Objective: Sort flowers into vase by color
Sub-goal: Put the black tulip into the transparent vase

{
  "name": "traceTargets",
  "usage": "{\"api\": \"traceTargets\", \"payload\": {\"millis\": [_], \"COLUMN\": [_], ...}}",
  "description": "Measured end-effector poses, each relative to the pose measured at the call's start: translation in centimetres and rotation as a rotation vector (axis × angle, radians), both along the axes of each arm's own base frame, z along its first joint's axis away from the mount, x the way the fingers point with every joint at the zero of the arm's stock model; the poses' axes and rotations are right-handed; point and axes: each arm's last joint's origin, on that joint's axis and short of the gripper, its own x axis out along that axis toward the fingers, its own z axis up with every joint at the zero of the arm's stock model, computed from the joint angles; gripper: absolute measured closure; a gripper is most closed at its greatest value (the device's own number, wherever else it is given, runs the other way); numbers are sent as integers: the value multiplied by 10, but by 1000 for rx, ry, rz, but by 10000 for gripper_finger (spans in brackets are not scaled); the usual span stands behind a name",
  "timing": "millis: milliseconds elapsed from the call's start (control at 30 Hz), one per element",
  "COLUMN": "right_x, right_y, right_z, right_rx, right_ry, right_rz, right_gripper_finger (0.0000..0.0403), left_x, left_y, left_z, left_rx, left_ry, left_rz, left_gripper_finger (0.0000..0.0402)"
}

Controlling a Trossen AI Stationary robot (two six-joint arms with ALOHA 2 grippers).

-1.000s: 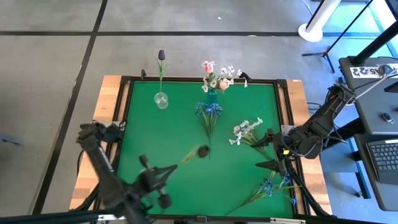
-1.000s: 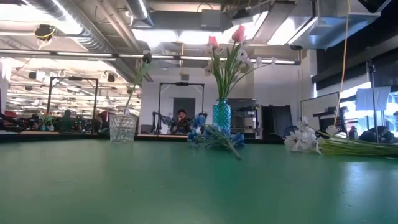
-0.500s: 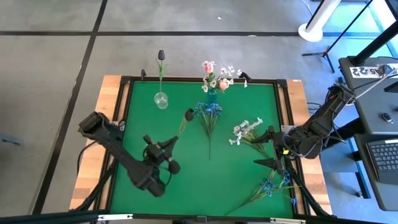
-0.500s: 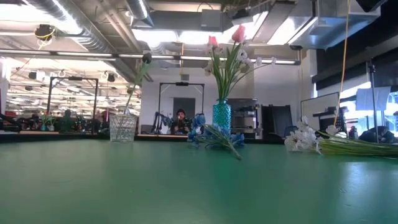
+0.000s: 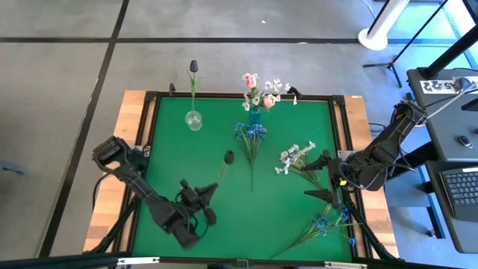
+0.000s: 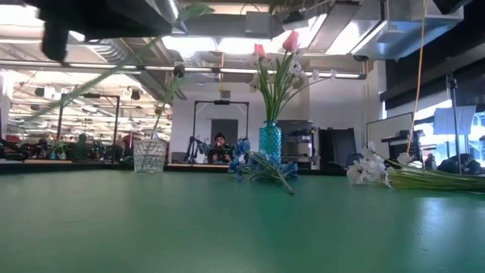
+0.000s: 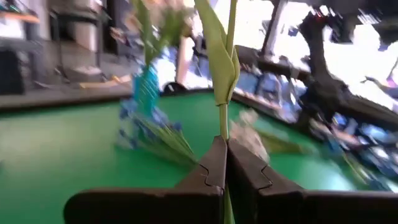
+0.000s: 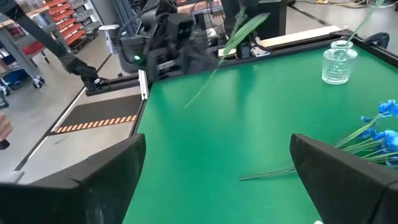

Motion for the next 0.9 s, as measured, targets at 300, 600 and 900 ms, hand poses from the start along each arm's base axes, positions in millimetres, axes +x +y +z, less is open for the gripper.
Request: {"api": "traceTargets", "payload": {"millis": [300,600,900], "right_x": [0,0,2], "right_y": [0,0,1], "right_z": [0,0,-2], "right_rx": [8,17,-8], "right_ry": [-3,-2,4], "right_rz": [-3,-3,-25], "right_gripper_finger": [6,6,6], "left_x": [30,44,15], "left_y": [-36,-1,120], "left_z": [-18,28,41], "left_rx": [-69,363,403], "left_ry": [216,-87,-95], "left_rz": [-456,-540,-215], "left_gripper_finger": [401,401,401]}}
